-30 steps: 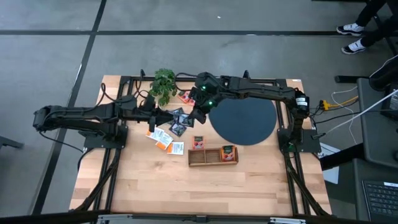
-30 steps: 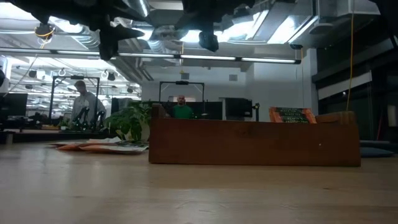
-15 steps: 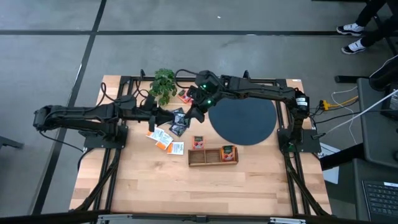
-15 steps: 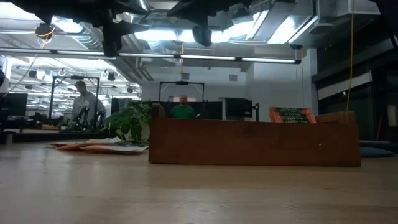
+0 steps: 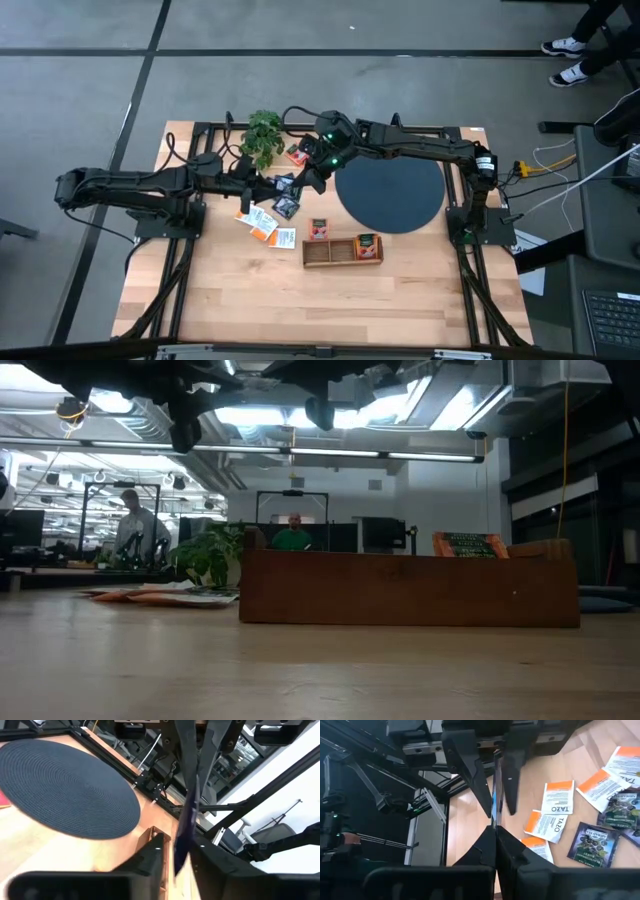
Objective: Pick & Place Tea
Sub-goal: Put the purple tea bag into the middle section of the wooden organizer
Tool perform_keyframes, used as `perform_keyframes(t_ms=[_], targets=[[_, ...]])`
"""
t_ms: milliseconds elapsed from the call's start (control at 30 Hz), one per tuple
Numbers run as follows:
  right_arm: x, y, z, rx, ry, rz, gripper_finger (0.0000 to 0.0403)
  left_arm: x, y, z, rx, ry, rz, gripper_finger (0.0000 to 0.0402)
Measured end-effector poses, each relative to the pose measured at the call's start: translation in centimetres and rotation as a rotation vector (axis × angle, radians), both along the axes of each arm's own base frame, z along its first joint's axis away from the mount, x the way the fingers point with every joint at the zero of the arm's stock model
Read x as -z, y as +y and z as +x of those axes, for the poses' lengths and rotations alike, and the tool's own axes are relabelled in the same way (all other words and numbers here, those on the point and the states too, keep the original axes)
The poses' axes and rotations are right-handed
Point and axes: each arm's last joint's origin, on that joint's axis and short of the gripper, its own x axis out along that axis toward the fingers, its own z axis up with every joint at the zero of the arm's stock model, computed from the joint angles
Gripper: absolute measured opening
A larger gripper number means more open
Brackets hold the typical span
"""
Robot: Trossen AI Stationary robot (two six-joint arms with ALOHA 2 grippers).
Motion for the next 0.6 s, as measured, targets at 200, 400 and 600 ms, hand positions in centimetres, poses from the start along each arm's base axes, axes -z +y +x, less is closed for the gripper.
perform_keyframes(t_ms=[200, 400, 600], targets=[[0.0, 0.0, 0.0, 0.002, 0.002, -0.002, 0.001, 0.0, 0.0, 0.0, 0.003, -0.001, 0.027, 0.0015], [0.0, 0.1, -1.2, 0.022, 0.095, -0.035, 0.0045, 0.0, 0.0, 0.0, -0.024, 0.002, 0.033, 0.0012], [-3.1, 1.0, -4.7, 0.1, 0.121, -0.188, 0.0082, -0.5, -0.9, 0.0, -0.044, -0.046, 0.059, 0.0012]])
